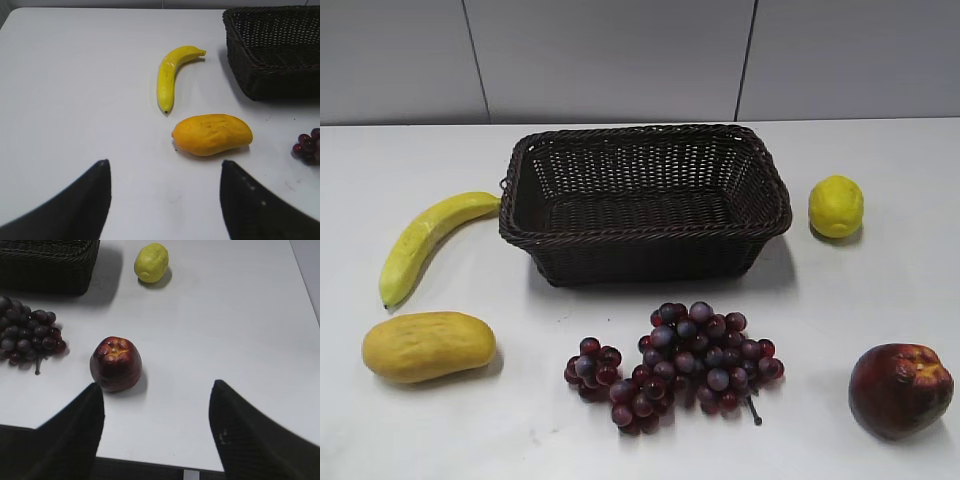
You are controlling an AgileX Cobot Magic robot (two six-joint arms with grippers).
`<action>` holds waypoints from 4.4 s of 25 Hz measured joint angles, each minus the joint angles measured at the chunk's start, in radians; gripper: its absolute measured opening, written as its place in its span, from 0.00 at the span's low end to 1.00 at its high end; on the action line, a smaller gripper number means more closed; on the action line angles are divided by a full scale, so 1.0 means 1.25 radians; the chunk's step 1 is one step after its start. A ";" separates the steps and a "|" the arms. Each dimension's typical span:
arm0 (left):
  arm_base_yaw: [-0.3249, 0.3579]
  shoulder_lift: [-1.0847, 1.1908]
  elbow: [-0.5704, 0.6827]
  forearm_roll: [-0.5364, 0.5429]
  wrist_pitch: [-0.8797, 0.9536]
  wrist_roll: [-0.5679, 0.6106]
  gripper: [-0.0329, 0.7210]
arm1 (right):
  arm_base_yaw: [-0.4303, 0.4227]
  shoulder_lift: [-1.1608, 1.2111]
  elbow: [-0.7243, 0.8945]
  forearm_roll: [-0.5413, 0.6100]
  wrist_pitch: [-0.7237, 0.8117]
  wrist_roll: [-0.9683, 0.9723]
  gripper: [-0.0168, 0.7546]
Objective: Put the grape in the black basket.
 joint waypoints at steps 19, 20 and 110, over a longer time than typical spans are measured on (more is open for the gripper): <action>0.000 0.000 0.000 0.001 0.000 0.000 0.73 | 0.000 0.000 0.000 0.000 0.000 0.000 0.67; 0.000 0.000 0.000 0.001 0.000 0.000 0.73 | 0.000 0.000 0.000 0.000 0.000 0.000 0.67; -0.724 1.651 -0.710 0.022 -0.229 0.074 0.84 | 0.000 0.000 0.000 0.000 0.000 0.000 0.67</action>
